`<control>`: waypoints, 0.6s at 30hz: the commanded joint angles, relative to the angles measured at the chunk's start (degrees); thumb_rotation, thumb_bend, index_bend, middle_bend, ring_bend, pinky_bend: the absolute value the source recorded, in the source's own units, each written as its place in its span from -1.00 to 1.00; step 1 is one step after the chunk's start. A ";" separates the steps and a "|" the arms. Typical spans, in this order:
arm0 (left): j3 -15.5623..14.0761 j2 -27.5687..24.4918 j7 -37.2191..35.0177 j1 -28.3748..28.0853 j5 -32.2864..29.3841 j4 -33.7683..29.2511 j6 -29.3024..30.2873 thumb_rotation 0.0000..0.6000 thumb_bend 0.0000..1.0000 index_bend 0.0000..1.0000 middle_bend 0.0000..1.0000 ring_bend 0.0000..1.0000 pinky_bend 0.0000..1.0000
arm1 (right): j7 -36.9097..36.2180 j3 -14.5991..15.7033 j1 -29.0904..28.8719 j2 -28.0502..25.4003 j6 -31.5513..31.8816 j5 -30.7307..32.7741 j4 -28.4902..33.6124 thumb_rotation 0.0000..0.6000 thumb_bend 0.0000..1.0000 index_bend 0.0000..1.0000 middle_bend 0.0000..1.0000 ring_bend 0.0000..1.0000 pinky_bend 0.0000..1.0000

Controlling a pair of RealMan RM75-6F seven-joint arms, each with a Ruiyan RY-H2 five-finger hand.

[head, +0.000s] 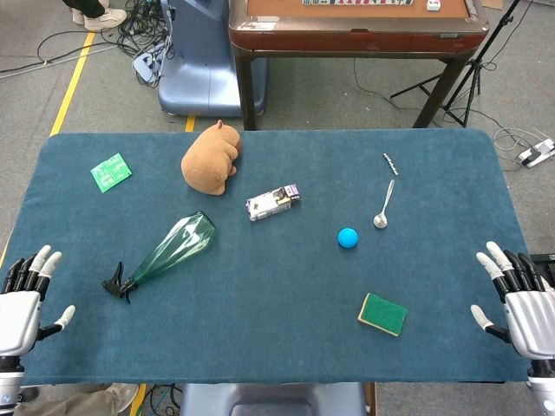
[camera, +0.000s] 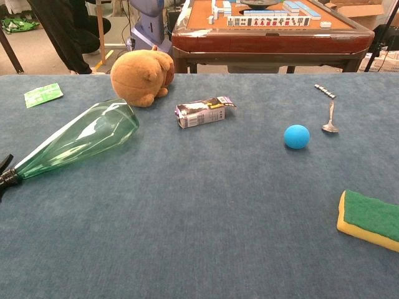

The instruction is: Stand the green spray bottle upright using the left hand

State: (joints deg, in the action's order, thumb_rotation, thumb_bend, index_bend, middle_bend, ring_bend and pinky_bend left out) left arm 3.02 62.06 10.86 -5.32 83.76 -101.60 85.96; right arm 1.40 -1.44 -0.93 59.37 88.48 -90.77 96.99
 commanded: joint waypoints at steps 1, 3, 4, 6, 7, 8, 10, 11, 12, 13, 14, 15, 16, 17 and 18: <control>0.03 0.01 0.11 -0.01 -0.09 -0.11 -0.06 1.00 -0.44 -1.00 -1.00 -1.00 -1.00 | -0.09 0.00 0.03 0.01 0.00 0.05 -0.08 1.00 -0.46 -0.77 -0.89 -1.00 -1.00; 0.08 0.02 0.17 -0.02 -0.03 -0.15 0.00 1.00 -0.44 -1.00 -1.00 -1.00 -1.00 | -0.14 0.07 0.05 -0.01 -0.07 0.07 -0.13 1.00 -0.46 -0.77 -0.89 -1.00 -1.00; 0.09 0.03 0.24 -0.04 0.04 -0.15 0.02 1.00 -0.44 -1.00 -1.00 -1.00 -1.00 | -0.14 0.11 0.07 -0.04 -0.10 0.08 -0.16 1.00 -0.46 -0.77 -0.89 -1.00 -1.00; 0.05 0.02 0.23 -0.10 0.23 -0.07 -0.04 1.00 -0.44 -1.00 -1.00 -1.00 -1.00 | -0.17 0.12 0.15 -0.11 -0.07 0.19 -0.07 1.00 -0.46 -0.77 -0.89 -1.00 -1.00; 0.04 0.02 0.15 -0.18 0.37 -0.02 -0.16 1.00 -0.44 -1.00 -1.00 -1.00 -1.00 | -0.11 0.12 0.21 -0.17 0.02 0.19 -0.02 1.00 -0.46 -0.77 -0.89 -1.00 -1.00; 0.01 -0.01 0.09 -0.25 0.45 0.00 -0.26 1.00 -0.44 -1.00 -1.00 -1.00 -1.00 | -0.03 0.13 0.26 -0.22 0.06 0.24 0.02 1.00 -0.46 -0.77 -0.89 -1.00 -1.00; 0.05 -0.04 -0.01 -0.40 0.65 0.04 -0.39 1.00 -0.44 -1.00 -1.00 -1.00 -1.00 | 0.11 0.18 0.37 -0.32 0.04 0.44 0.13 1.00 -0.46 -0.77 -0.89 -1.00 -1.00; 0.07 -0.07 -0.15 -0.52 0.84 0.05 -0.47 1.00 -0.44 -1.00 -1.00 -1.00 -1.00 | 0.15 0.18 0.42 -0.36 0.00 0.58 0.20 1.00 -0.46 -0.77 -0.89 -1.00 -1.00; 0.07 -0.14 -0.18 -0.59 0.94 0.02 -0.55 1.00 -0.44 -1.00 -1.00 -1.00 -1.00 | 0.17 0.16 0.44 -0.38 0.00 0.66 0.22 1.00 -0.46 -0.77 -0.89 -1.00 -1.00; 0.05 -0.29 0.04 -0.73 1.09 0.05 -0.74 1.00 -0.44 -1.00 -1.00 -1.00 -1.00 | 0.19 0.10 0.45 -0.39 0.02 0.75 0.21 1.00 -0.46 -0.77 -0.89 -1.00 -1.00; 0.03 -0.40 0.19 -0.89 1.30 0.08 -0.90 1.00 -0.44 -1.00 -1.00 -1.00 -1.00 | 0.20 0.07 0.45 -0.38 0.01 0.83 0.17 1.00 -0.46 -0.77 -0.89 -1.00 -1.00; 0.02 -0.48 0.09 -1.05 1.56 0.09 -1.05 1.00 -0.44 -1.00 -1.00 -1.00 -1.00 | 0.18 0.03 0.44 -0.37 -0.02 0.89 0.15 1.00 -0.46 -0.77 -0.89 -1.00 -1.00; 0.00 -0.57 -0.18 -1.23 1.84 0.06 -1.24 1.00 -0.44 -1.00 -1.00 -1.00 -1.00 | 0.15 0.00 0.41 -0.39 -0.08 0.95 0.13 1.00 -0.46 -0.77 -0.89 -1.00 -1.00; -0.06 -0.78 -0.67 -1.53 2.28 0.05 -1.61 1.00 -0.43 -1.00 -1.00 -1.00 -1.00 | 0.13 -0.05 0.35 -0.42 -0.13 0.96 0.09 1.00 -0.46 -0.77 -0.89 -1.00 -1.00; -0.11 -0.99 -1.03 -1.83 2.68 0.10 -2.00 1.00 -0.41 -1.00 -1.00 -1.00 -1.00 | 0.12 -0.08 0.30 -0.44 -0.18 0.94 0.06 1.00 -0.46 -0.77 -0.89 -1.00 -1.00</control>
State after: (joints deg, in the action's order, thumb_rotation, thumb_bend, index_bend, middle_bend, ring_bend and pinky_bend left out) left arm 2.98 61.32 10.24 -6.82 86.02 -101.53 84.35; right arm 1.53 -1.52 -0.64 58.93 88.30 -89.83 97.06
